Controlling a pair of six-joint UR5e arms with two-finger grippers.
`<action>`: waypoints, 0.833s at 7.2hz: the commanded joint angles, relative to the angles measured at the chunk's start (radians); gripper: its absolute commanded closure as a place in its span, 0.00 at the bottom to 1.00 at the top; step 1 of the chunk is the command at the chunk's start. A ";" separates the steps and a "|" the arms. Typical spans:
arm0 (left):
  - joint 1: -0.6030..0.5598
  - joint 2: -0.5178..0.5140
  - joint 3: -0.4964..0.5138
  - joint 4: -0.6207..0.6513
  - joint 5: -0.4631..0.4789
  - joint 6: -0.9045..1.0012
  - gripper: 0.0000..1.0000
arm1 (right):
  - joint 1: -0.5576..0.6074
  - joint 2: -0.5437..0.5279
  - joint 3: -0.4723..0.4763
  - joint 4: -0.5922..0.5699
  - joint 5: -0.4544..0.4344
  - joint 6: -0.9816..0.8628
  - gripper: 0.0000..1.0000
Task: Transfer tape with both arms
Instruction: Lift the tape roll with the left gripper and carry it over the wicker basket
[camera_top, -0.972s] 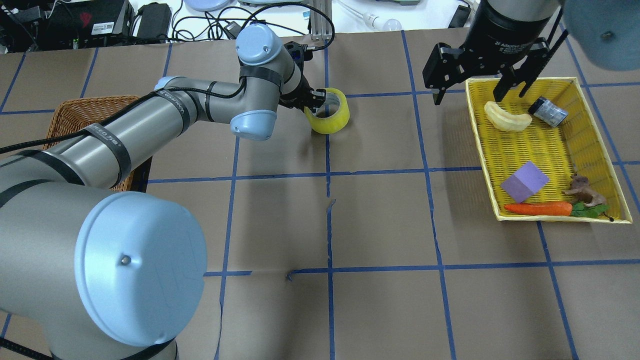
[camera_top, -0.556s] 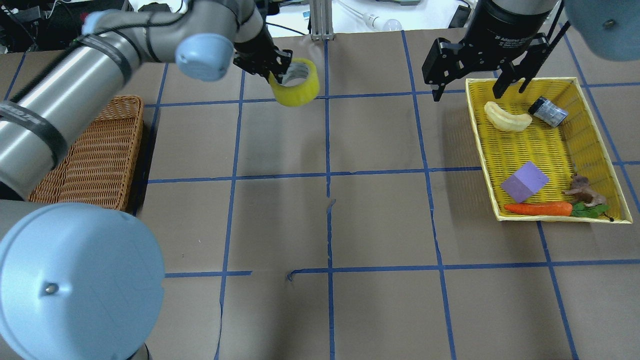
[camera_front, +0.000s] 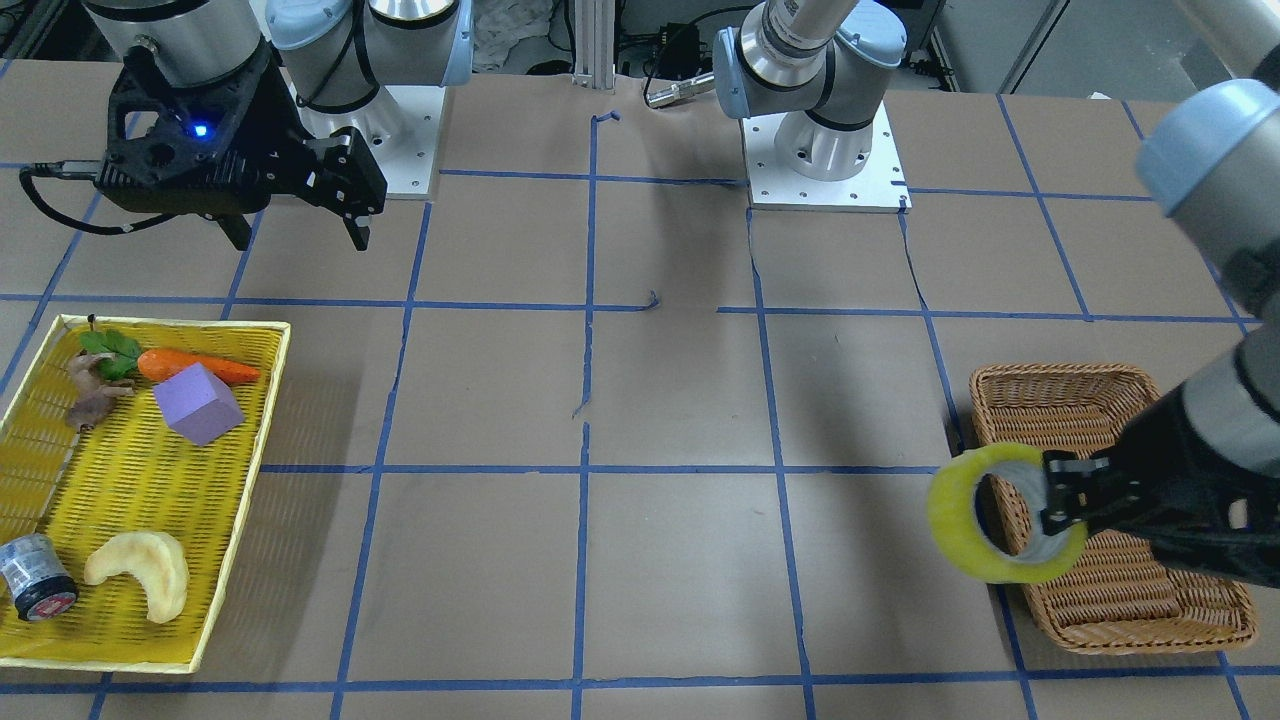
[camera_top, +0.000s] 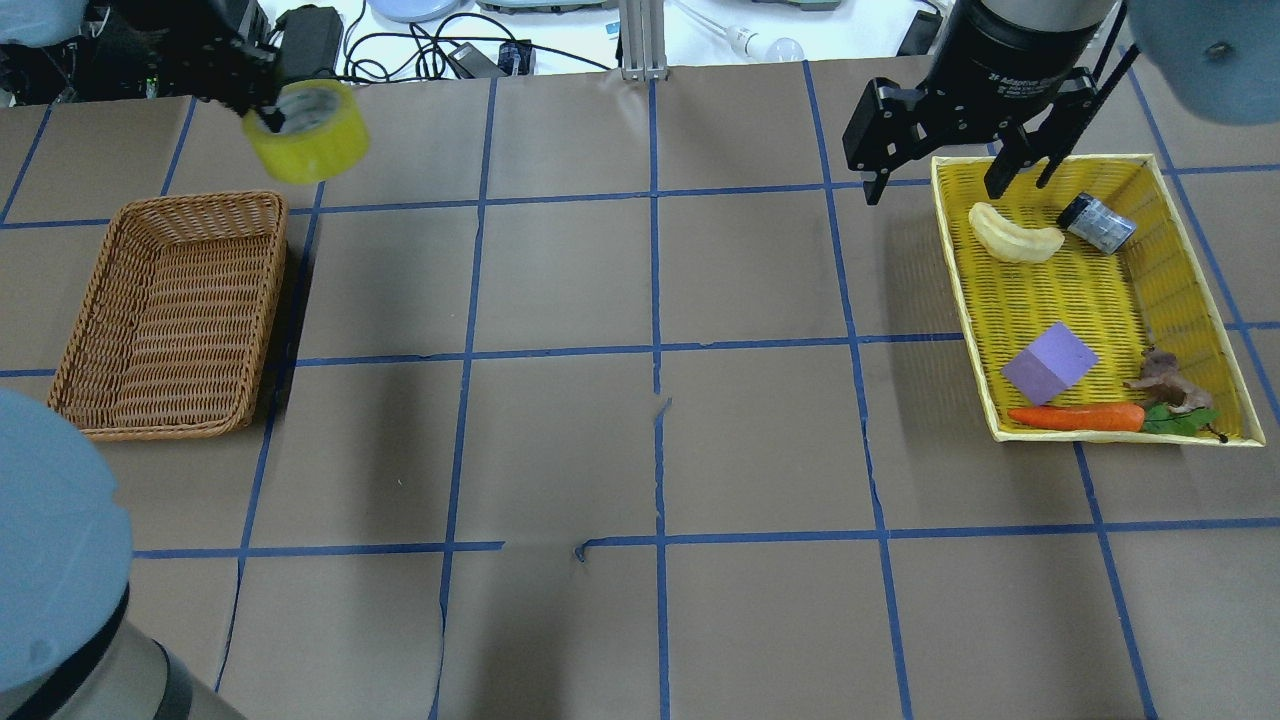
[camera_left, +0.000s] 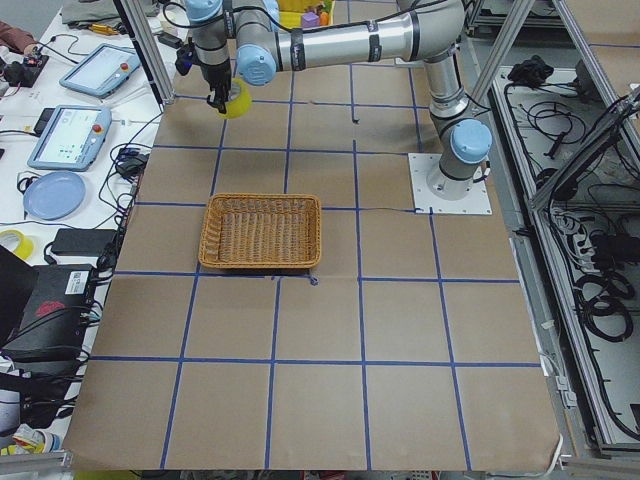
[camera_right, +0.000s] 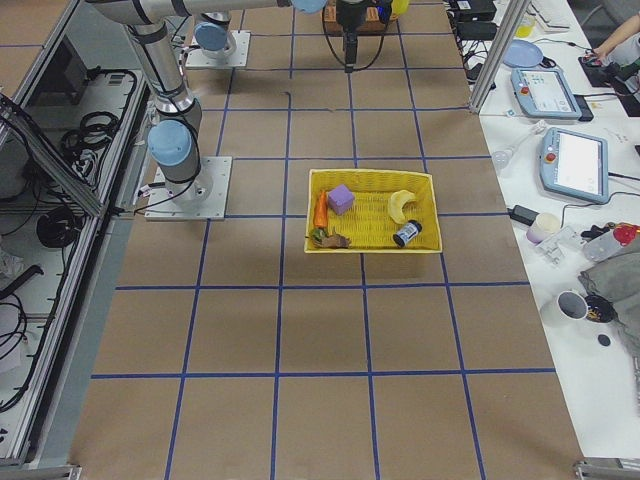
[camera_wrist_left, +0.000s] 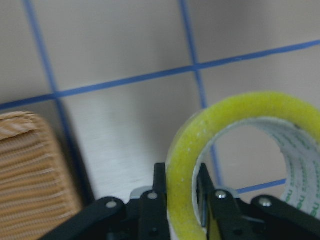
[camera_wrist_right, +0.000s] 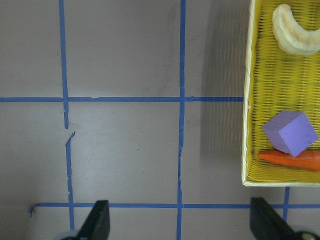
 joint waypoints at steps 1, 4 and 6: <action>0.191 0.009 -0.127 0.094 0.009 0.204 1.00 | 0.002 -0.002 0.008 -0.002 -0.001 0.001 0.00; 0.269 -0.018 -0.410 0.509 0.007 0.344 1.00 | 0.003 -0.002 0.012 -0.003 0.000 0.003 0.00; 0.301 -0.023 -0.459 0.535 0.007 0.391 1.00 | 0.007 -0.002 0.016 -0.003 0.000 0.005 0.00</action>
